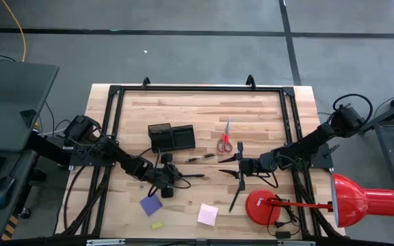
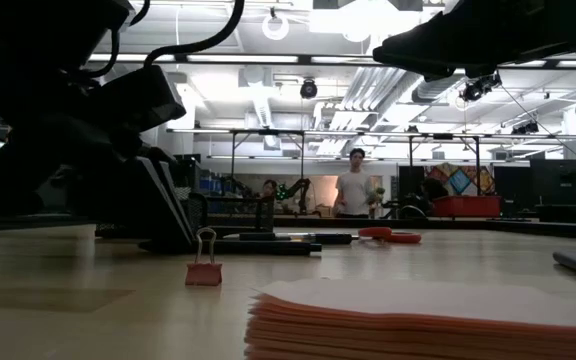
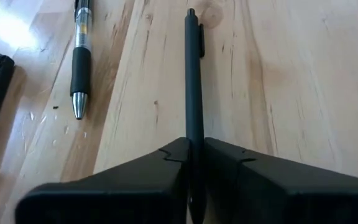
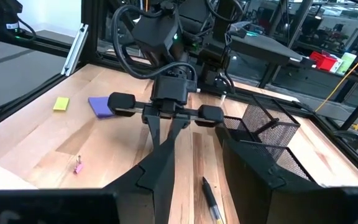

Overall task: Pick and place office supplies into organizer
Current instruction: Put top pen black into the desk organizer

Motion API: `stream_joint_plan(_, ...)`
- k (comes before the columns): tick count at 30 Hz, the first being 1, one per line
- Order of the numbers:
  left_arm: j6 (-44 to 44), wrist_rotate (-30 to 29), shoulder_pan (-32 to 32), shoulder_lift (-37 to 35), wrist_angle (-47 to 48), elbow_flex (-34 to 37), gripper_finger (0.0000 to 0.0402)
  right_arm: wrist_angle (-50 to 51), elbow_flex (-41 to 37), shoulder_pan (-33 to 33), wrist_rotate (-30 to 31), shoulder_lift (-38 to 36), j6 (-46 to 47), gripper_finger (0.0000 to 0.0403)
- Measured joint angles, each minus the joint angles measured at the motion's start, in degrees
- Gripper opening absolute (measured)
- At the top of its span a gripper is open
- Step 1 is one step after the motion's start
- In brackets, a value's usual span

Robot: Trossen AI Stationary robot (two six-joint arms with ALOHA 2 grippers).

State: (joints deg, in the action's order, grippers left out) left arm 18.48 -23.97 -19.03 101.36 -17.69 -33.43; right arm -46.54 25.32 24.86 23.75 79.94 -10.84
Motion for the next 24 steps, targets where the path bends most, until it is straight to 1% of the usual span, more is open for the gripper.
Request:
stream_joint_plan(2, -0.9, 0.0, -0.1, 0.0, -0.3, 0.0, 0.0015, 0.0, 0.0, 0.0, 0.0, 0.0, 0.4, 0.0126)
stream_joint_plan(4, -1.2, -0.9, -0.1, 0.1, -0.7, 0.0, 0.0025, 0.1, 0.0, -0.1, 0.0, 0.0, 0.4, 0.0126)
stream_joint_plan(6, -1.7, -1.1, -0.1, 0.1, -1.1, 0.1, 0.0028, 0.3, 0.0, -0.1, 0.0, 0.0, 0.5, 0.0126)
stream_joint_plan(9, -3.2, -1.4, -0.1, 0.2, -2.3, 0.1, 0.0011, 0.4, 0.0, -0.1, 0.1, 0.0, 0.8, 0.0126)
stream_joint_plan(11, -3.7, -1.9, -0.1, 0.2, -2.9, 0.1, 0.0009, 0.5, 0.0, -0.1, 0.5, 0.0, 1.0, 0.0126)
stream_joint_plan(14, -3.7, -2.2, -0.1, 0.2, -3.3, 0.2, 0.0017, 1.4, 0.0, -0.1, 3.4, 0.0, 3.1, 0.0126)
stream_joint_plan(17, -4.8, -2.3, -0.1, 0.2, -3.3, 0.2, 0.0009, 3.4, 0.0, -0.1, 7.6, 0.0, 4.4, 0.0126)
stream_joint_plan(20, -5.2, -2.7, -0.1, 0.2, -3.6, 0.2, 0.0006, 4.1, 0.0, -0.1, 9.0, 0.0, 4.8, 0.0126)
stream_joint_plan(24, -5.8, -4.9, 0.0, -0.1, -4.2, 0.2, 0.0006, 4.1, 0.0, -0.1, 9.0, 0.0, 4.9, 0.0126)
